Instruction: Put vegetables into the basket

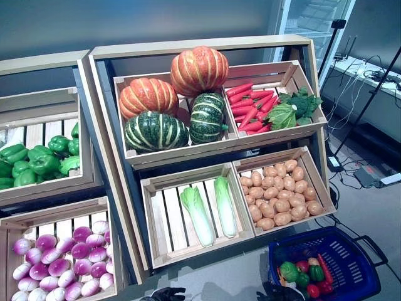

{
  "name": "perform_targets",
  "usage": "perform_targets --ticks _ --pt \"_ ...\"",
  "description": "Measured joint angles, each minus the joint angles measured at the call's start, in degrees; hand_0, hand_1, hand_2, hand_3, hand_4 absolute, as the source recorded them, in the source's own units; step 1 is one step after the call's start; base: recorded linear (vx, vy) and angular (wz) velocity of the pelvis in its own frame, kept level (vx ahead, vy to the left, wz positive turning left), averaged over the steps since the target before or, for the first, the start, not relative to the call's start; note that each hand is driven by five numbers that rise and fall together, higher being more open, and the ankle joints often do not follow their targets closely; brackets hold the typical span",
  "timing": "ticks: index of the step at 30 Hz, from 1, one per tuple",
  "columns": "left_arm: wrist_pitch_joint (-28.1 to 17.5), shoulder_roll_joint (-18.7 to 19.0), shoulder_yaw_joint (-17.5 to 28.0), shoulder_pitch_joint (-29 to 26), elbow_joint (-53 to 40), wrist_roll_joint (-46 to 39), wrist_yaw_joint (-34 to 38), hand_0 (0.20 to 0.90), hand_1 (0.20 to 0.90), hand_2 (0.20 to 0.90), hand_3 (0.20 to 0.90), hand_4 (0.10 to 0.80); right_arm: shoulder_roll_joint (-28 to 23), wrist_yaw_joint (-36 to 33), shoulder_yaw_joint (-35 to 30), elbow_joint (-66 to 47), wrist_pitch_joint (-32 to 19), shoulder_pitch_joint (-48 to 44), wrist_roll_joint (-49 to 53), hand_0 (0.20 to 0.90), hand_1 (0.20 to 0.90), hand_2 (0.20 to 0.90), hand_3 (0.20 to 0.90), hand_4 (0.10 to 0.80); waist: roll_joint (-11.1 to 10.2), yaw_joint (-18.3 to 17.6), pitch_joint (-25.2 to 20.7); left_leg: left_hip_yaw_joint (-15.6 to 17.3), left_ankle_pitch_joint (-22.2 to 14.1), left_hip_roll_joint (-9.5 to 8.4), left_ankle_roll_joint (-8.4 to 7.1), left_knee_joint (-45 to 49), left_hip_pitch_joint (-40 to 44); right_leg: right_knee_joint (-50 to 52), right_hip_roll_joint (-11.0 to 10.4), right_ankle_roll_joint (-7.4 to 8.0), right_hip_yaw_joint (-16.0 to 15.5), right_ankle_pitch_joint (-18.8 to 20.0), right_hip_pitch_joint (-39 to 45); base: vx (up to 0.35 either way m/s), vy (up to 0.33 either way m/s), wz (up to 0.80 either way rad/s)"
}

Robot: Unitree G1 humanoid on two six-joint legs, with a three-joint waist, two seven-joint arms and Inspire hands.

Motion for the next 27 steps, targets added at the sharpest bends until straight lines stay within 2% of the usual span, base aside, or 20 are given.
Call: perform_targets --ticks 13,17,18,20,24,25,27 --pt "0.0 -0.1 -0.4 -0.4 0.0 2.2 0.7 0.9 0.9 0.9 0.9 0.8 0.0 0.0 0.0 0.0 0.0 -0.1 0.0 0.9 0.9 0.9 0.9 0.8 0.1 0.0 0.0 0.0 0.0 0.0 0.0 0.0 0.1 0.0 0.0 0.0 0.0 0.0 0.1 0.0 0.0 0.0" --pt "-1.9 0.0 -1.6 -0.8 -1.0 7.3 0.9 0.9 0.9 0.9 0.9 0.8 -0.1 0.0 0.1 0.0 0.2 -0.1 0.0 0.9 0.9 0.9 0.9 0.8 0.1 -0.1 0.0 0.0 0.0 -0.02 0.0 0.0 0.2 0.0 0.0 -0.01 0.0 0.0 0.1 -0.026 0.01 0.0" --pt "-2.2 1.3 -4.9 -0.8 -4.9 9.9 0.4 0.9 0.9 0.9 0.9 0.8 -0.2 0.0 0.2 -0.2 0.4 -0.1 0.0 0.9 0.9 0.9 0.9 0.8 0.3 0.0 0.1 0.0 0.0 -0.05 0.0 0.0 0.1 0.0 0.0 0.0 0.1 0.0 0.1 -0.05 0.03 -0.01" --pt "-3.5 3.1 -7.9 -1.0 -10.5 11.9 0.1 0.9 0.9 0.9 0.9 0.8 -0.4 0.0 0.2 -0.6 0.9 -0.2 0.0 0.9 0.9 0.9 0.9 0.8 0.6 -0.2 0.3 0.1 0.0 -0.08 0.0 0.0 0.1 0.0 0.0 0.04 0.2 0.0 0.0 -0.019 0.011 -0.01" --pt "-3.9 6.6 -9.6 -1.9 -21.0 12.2 -0.5 0.9 0.9 0.9 0.9 0.8 -1.4 0.3 0.2 -1.4 2.0 -0.2 0.0 0.9 0.9 0.9 0.9 0.8 1.4 -0.1 0.9 0.1 0.0 -0.08 0.0 0.0 0.0 0.0 0.0 0.05 0.2 0.0 -0.1 0.0 0.0 0.0" --pt "-3.8 8.8 -9.7 -2.0 -26.6 12.2 -1.4 0.9 0.9 0.9 0.9 0.8 -2.0 0.7 0.2 -1.8 2.1 -0.2 0.0 0.9 0.9 0.9 0.9 0.8 1.6 -0.1 1.1 0.1 0.0 -0.07 0.0 0.0 -0.2 0.0 0.0 0.05 0.2 0.0 -0.3 -0.033 0.011 0.0" --pt "-3.5 11.1 -9.6 -3.0 -31.6 12.2 -2.0 0.9 0.9 0.9 0.9 0.8 -2.6 0.9 0.2 -1.8 2.1 -0.2 0.0 0.9 0.9 0.9 0.9 0.8 2.0 0.0 1.3 0.1 0.0 -0.08 0.02 0.0 -0.3 0.0 0.0 0.06 0.2 0.0 -0.3 -0.015 0.005 0.0"
